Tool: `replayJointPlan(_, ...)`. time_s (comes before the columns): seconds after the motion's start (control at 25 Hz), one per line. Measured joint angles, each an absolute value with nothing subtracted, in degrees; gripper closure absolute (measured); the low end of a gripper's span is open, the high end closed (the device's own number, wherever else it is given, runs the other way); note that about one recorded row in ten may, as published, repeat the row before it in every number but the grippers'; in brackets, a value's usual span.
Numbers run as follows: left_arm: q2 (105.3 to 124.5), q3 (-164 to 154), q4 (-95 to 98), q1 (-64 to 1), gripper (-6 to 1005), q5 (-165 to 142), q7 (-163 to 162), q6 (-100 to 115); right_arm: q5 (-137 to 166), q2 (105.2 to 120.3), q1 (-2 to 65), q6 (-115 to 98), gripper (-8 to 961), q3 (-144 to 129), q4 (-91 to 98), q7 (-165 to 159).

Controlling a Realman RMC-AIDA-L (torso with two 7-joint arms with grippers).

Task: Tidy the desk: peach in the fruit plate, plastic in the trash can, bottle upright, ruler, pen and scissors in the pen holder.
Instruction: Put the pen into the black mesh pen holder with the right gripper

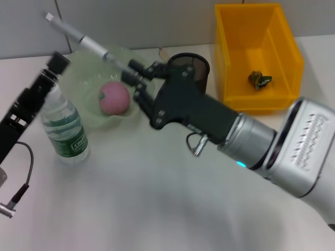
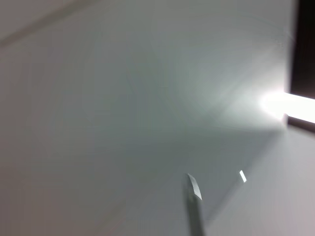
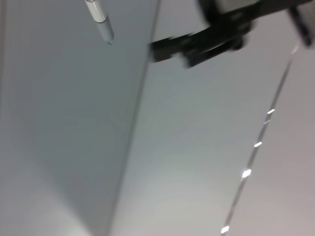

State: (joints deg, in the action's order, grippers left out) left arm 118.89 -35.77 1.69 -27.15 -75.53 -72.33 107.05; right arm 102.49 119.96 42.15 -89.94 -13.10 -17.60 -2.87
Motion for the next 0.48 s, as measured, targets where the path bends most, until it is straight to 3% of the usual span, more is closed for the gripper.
replayJointPlan(0.24, 118.40, -43.6, 16.5, -26.8, 191, -83.0, -67.9, 109.8, 102.5, 119.37, 40.0, -90.9, 815, -8.2, -15.0, -13.2)
replayJointPlan(0.48, 117.99, -48.6, 28.3, -24.7, 192, -89.9, -68.4, 106.9, 102.0, 119.27, 38.0, -92.0, 814, -7.5, -0.9, -37.8)
